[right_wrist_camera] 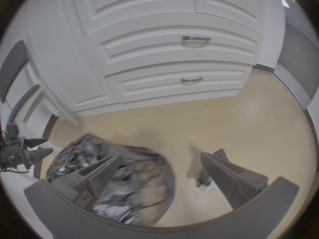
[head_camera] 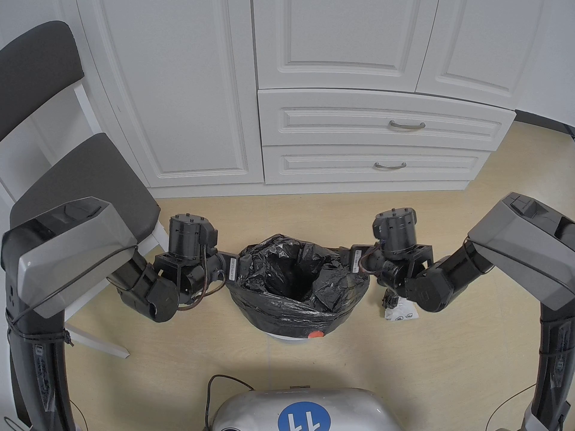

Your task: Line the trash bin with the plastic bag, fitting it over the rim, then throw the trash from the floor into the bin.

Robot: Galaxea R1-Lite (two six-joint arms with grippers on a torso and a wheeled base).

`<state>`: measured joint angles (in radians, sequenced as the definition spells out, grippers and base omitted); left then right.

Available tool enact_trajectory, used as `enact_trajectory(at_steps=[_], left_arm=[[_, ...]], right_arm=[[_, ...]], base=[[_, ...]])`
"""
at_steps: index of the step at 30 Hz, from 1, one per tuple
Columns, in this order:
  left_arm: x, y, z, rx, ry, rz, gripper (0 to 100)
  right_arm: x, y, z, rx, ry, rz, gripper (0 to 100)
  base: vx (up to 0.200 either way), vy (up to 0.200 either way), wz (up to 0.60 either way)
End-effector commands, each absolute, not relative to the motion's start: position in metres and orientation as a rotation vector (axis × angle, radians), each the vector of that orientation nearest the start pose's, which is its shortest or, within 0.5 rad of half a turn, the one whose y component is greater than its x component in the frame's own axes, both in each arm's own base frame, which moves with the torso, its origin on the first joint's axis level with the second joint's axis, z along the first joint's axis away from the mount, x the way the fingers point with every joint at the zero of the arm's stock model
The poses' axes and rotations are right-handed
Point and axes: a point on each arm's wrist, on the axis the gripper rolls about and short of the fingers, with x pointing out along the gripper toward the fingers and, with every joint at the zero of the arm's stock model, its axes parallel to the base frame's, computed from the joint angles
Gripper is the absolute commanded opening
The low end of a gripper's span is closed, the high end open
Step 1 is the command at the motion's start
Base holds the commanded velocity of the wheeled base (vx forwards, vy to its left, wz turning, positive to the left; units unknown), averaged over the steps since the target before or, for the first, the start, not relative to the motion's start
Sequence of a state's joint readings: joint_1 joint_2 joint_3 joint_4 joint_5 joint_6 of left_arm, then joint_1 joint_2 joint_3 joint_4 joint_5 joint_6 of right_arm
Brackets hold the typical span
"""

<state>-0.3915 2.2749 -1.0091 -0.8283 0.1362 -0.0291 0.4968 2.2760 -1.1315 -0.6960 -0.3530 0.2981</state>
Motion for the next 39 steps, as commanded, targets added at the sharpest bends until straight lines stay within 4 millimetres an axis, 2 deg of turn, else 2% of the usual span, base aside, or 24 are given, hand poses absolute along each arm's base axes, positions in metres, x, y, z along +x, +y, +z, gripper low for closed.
enact_trajectory(at_steps=[1, 4, 8, 16, 19, 21, 25, 31, 33, 34, 39], left_arm=[[0.338, -0.172, 0.058, 0.113, 0.442, -0.322, 100], [0.331, -0.181, 0.034, 0.147, 0.506, -0.337, 100], [0.323, -0.183, 0.013, 0.163, 0.514, -0.323, 100], [0.301, -0.170, 0.000, 0.195, 0.564, -0.328, 100], [0.293, -0.168, 0.001, 0.204, 0.579, -0.337, 100], [0.279, -0.166, 0.001, 0.220, 0.606, -0.353, 100], [0.270, -0.162, -0.001, 0.231, 0.631, -0.359, 100], [0.272, -0.160, -0.008, 0.221, 0.656, -0.367, 100], [0.273, -0.160, -0.006, 0.214, 0.650, -0.370, 100], [0.275, -0.158, -0.002, 0.194, 0.627, -0.378, 100], [0.283, -0.153, 0.008, 0.162, 0.558, -0.364, 100]], right_arm=[[0.339, 0.238, 0.050, 0.053, 0.468, 0.200, 100], [0.341, 0.255, 0.012, 0.024, 0.496, 0.204, 100], [0.333, 0.264, -0.009, -0.019, 0.486, 0.210, 100], [0.311, 0.259, -0.019, -0.150, 0.535, 0.251, 100], [0.299, 0.259, -0.018, -0.179, 0.548, 0.279, 100], [0.285, 0.263, -0.018, -0.206, 0.562, 0.312, 100], [0.275, 0.262, -0.020, -0.247, 0.579, 0.332, 100], [0.278, 0.258, -0.039, -0.294, 0.622, 0.328, 100], [0.279, 0.257, -0.043, -0.294, 0.631, 0.331, 100], [0.281, 0.256, -0.052, -0.293, 0.650, 0.339, 100], [0.284, 0.258, -0.053, -0.267, 0.662, 0.370, 100]], base=[[0.000, 0.000, 0.00], [0.000, 0.000, 0.00], [0.000, 0.000, 0.00], [0.000, 0.000, 0.00], [0.000, 0.000, 0.00], [0.000, 0.000, 0.00], [0.000, 0.000, 0.00], [0.000, 0.000, 0.00], [0.000, 0.000, 0.00], [0.000, 0.000, 0.00], [0.000, 0.000, 0.00]])
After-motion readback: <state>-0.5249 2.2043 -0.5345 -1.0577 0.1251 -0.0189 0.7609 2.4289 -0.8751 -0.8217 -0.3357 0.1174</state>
